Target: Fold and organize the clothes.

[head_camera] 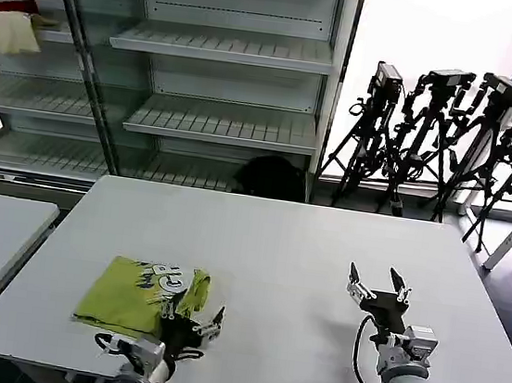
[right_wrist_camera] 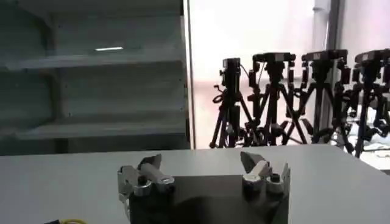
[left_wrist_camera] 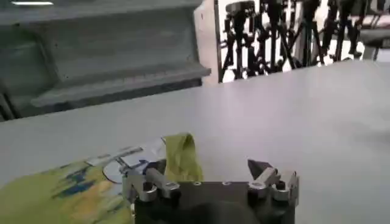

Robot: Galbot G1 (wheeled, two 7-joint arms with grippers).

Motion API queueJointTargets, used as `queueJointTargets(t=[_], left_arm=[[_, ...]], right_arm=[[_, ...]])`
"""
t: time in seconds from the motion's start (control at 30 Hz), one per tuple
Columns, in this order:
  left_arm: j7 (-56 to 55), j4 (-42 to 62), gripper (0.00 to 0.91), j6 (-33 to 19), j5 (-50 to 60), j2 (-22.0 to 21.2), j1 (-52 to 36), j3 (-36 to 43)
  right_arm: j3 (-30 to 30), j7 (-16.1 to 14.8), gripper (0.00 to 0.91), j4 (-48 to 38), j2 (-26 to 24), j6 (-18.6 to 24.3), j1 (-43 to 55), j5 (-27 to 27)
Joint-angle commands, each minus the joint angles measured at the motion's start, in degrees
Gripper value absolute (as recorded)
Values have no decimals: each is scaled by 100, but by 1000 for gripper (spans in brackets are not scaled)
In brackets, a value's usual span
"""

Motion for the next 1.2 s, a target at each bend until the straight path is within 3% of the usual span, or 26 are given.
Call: queueJointTargets(t=[0.03,0.13,0.33,0.53,1.2], left_arm=[[133,-713,907,-372,-2416,490,-290,-2705],[402,-54,907,-445,-2364,847,-418,-3736],[716,480,907,-256,-2420,1384,-151,-3868],[810,710,907,-250,-2163,1086,-70,-3379],[804,1303,907,-263,-1806,836,-107,-2669]], right_arm=[[-25,7,907,-18,3,-9,34,-9],[-59,11,907,-34,8,-16,58,-25],[-136,28,907,-135,41,-34,119,-114],[-152,-3,907,-159,63,-35,80,-225],[-138,49,907,-173,57,11,-24,-396]])
